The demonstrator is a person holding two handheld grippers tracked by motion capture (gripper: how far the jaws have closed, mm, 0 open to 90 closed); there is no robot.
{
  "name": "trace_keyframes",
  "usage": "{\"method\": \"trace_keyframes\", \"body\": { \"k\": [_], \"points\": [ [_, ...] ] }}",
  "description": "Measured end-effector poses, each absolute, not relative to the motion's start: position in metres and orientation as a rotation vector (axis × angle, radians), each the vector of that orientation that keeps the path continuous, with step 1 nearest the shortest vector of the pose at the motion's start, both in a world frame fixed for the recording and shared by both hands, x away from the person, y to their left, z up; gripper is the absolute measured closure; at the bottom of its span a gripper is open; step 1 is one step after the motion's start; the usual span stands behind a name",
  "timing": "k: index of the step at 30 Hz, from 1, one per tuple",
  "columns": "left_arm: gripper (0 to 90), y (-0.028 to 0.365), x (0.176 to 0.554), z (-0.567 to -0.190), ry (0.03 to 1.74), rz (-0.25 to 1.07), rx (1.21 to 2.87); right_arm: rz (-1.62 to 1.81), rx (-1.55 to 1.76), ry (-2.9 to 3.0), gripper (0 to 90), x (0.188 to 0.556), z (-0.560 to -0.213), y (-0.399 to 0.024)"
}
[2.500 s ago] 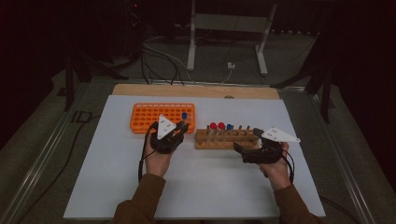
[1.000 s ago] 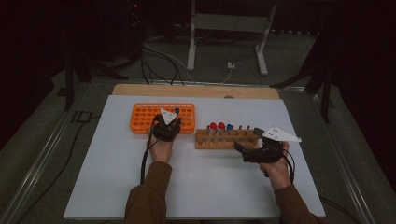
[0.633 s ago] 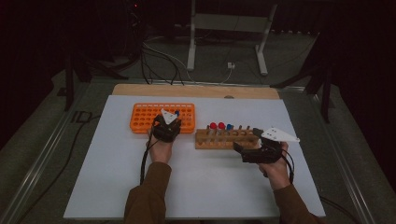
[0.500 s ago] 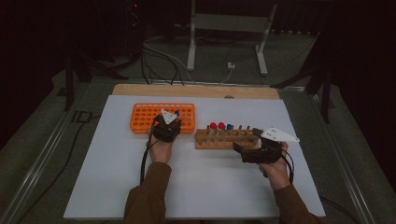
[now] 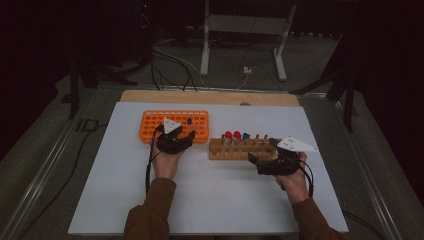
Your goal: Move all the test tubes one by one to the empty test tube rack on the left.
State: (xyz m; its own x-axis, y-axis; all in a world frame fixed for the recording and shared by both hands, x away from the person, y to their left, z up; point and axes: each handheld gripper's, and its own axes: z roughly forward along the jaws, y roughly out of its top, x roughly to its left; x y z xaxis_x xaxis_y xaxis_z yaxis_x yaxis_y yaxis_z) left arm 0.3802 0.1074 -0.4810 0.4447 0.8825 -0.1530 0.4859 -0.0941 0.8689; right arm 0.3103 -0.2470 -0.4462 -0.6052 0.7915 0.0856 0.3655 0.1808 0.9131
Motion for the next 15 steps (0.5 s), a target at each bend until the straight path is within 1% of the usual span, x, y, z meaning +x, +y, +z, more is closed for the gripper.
{"method": "trace_keyframes", "body": {
  "k": [2,4,6,9,10,11,13,15],
  "points": [
    [37.8,0.111,0.375,-0.477,1.178,0.491,1.718,1.408,1.089,2.059,0.2,0.311,-0.447,-0.247],
    [33.9,0.113,0.369,-0.474,1.161,0.477,1.705,1.41,1.092,2.063,0.2,0.311,-0.447,-0.247],
    [26.4,0.116,0.362,-0.469,1.15,0.483,1.699,1.41,1.094,2.063,2.7,0.311,-0.447,-0.246],
    [16.5,0.12,0.351,-0.463,1.131,0.48,1.685,1.407,1.087,2.069,3.6,0.312,-0.446,-0.247],
    [16.3,0.121,0.347,-0.462,1.125,0.482,1.681,1.405,1.084,2.07,4.8,0.312,-0.446,-0.247],
    [14.1,0.123,0.344,-0.46,1.12,0.485,1.683,1.405,1.084,2.07,5.1,0.313,-0.446,-0.247],
    [5.4,0.125,0.338,-0.459,1.116,0.49,1.695,1.403,1.084,2.074,6.2,0.314,-0.445,-0.247],
    [1.7,0.128,0.331,-0.459,1.111,0.5,1.705,1.399,1.086,2.077,7.6,0.315,-0.444,-0.246]
  ]
}}
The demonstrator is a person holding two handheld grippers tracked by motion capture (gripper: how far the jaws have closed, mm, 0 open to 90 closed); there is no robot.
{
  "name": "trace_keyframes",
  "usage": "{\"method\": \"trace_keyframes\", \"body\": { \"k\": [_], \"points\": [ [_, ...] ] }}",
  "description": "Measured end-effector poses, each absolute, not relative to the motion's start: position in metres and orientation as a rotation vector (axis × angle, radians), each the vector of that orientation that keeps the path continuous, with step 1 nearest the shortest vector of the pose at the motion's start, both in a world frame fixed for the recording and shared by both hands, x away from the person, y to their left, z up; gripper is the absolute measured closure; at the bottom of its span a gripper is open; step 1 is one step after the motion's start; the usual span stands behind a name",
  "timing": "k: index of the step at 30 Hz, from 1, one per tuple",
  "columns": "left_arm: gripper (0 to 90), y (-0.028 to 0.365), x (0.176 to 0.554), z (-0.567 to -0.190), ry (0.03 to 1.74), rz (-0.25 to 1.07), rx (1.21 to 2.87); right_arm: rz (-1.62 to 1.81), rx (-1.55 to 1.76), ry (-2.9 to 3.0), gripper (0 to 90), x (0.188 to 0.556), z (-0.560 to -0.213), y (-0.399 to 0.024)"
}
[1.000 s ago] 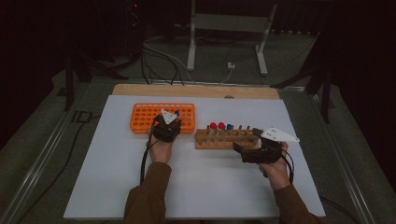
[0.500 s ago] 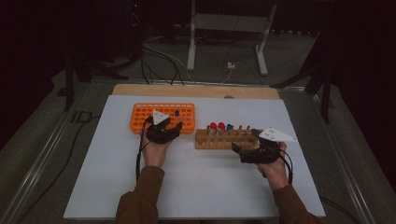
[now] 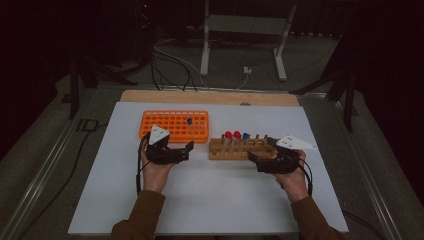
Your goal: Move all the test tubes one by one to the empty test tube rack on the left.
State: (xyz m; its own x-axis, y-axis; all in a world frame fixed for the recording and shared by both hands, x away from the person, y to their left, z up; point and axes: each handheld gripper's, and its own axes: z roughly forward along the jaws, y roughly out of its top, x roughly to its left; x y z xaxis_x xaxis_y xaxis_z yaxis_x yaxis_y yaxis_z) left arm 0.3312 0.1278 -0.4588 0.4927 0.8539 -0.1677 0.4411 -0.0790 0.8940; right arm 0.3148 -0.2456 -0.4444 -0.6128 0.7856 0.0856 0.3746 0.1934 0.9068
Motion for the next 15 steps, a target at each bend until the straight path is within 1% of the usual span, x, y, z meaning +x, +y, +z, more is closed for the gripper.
{"method": "trace_keyframes", "body": {
  "k": [7,10,15],
  "points": [
    [0.7,0.134,0.314,-0.463,1.091,0.507,1.706,1.389,1.096,2.071,18.0,0.322,-0.443,-0.243],
    [0.7,0.134,0.311,-0.465,1.087,0.503,1.712,1.37,1.104,2.078,25.4,0.327,-0.444,-0.241],
    [0.7,0.135,0.307,-0.463,1.084,0.51,1.699,1.356,1.096,2.087,41.1,0.334,-0.446,-0.237]
  ]
}}
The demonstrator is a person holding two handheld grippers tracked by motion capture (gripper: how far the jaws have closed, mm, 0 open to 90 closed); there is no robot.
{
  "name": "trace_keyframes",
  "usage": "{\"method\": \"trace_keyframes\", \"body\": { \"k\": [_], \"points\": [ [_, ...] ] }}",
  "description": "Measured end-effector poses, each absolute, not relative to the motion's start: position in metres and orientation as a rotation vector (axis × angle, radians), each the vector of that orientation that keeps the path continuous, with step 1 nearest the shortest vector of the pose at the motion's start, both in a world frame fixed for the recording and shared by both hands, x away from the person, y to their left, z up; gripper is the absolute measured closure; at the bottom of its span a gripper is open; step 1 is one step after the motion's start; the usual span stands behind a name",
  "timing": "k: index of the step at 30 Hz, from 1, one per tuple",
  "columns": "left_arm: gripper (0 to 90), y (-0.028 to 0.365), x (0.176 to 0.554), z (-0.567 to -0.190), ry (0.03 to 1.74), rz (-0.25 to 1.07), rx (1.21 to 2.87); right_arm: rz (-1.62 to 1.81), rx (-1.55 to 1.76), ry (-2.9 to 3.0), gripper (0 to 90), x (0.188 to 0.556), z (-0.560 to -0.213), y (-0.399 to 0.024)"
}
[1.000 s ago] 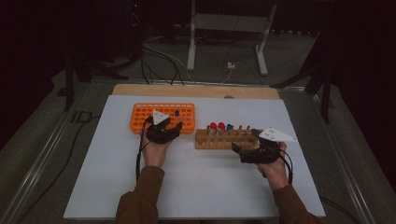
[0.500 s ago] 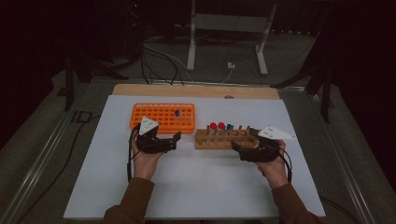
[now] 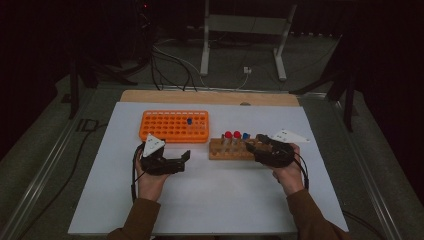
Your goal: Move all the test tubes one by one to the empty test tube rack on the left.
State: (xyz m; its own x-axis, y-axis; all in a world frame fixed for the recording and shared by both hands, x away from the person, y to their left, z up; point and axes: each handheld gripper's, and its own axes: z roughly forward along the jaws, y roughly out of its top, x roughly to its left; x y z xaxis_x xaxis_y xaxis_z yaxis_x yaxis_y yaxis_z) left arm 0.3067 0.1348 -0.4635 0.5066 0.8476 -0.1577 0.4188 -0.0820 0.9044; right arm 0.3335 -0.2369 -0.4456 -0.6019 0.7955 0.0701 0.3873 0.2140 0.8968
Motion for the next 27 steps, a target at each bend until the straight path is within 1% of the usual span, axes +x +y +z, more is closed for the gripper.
{"method": "trace_keyframes", "body": {
  "k": [2,6,18,23,27],
  "points": [
    [0.7,0.135,0.306,-0.463,1.083,0.512,1.696,1.359,1.105,2.089,46.3,0.337,-0.448,-0.235],
    [0.7,0.134,0.305,-0.465,1.086,0.508,1.698,1.36,1.135,2.085,53.5,0.344,-0.452,-0.233],
    [0.7,0.133,0.304,-0.466,1.089,0.51,1.695,1.316,1.137,2.122,71.2,0.361,-0.462,-0.218],
    [0.7,0.134,0.304,-0.466,1.09,0.511,1.693,1.31,1.131,2.131,75.4,0.363,-0.466,-0.214],
    [0.7,0.134,0.303,-0.466,1.09,0.511,1.691,1.301,1.114,2.132,76.0,0.361,-0.466,-0.211]
  ]
}}
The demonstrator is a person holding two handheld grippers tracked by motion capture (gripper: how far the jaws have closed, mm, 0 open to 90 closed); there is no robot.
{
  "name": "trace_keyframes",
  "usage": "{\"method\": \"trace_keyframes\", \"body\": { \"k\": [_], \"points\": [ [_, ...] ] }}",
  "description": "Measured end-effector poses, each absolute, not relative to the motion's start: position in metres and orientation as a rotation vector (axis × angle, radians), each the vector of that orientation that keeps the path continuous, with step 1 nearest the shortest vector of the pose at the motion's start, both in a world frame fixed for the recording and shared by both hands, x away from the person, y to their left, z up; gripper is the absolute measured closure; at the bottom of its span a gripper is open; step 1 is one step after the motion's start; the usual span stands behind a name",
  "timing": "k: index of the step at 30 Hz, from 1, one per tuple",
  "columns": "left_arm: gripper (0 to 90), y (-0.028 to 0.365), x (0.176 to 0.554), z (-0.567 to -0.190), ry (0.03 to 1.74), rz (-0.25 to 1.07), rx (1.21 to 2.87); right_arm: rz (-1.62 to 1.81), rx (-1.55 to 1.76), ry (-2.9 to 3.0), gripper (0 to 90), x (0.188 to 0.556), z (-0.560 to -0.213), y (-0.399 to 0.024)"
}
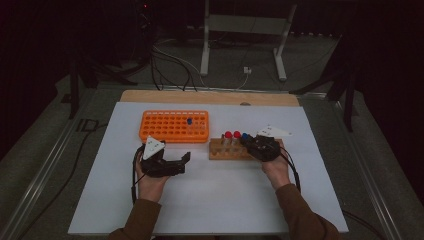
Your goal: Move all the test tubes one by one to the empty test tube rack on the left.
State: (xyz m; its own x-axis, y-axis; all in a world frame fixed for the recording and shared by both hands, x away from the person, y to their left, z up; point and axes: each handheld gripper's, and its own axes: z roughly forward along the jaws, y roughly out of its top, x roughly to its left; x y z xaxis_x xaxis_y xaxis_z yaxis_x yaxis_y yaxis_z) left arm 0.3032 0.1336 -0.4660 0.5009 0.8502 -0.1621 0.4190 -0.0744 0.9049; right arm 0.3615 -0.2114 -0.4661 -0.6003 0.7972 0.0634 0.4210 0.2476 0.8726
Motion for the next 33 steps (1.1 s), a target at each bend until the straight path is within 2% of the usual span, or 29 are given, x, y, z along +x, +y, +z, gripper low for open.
{"method": "trace_keyframes", "body": {
  "k": [12,33],
  "points": [
    [0.7,0.132,0.303,-0.467,1.088,0.505,1.697,1.287,1.09,2.119,76.6,0.357,-0.462,-0.21],
    [0.7,0.132,0.304,-0.47,1.093,0.498,1.701,1.374,1.03,2.03,76.6,0.347,-0.419,-0.217]
  ]
}}
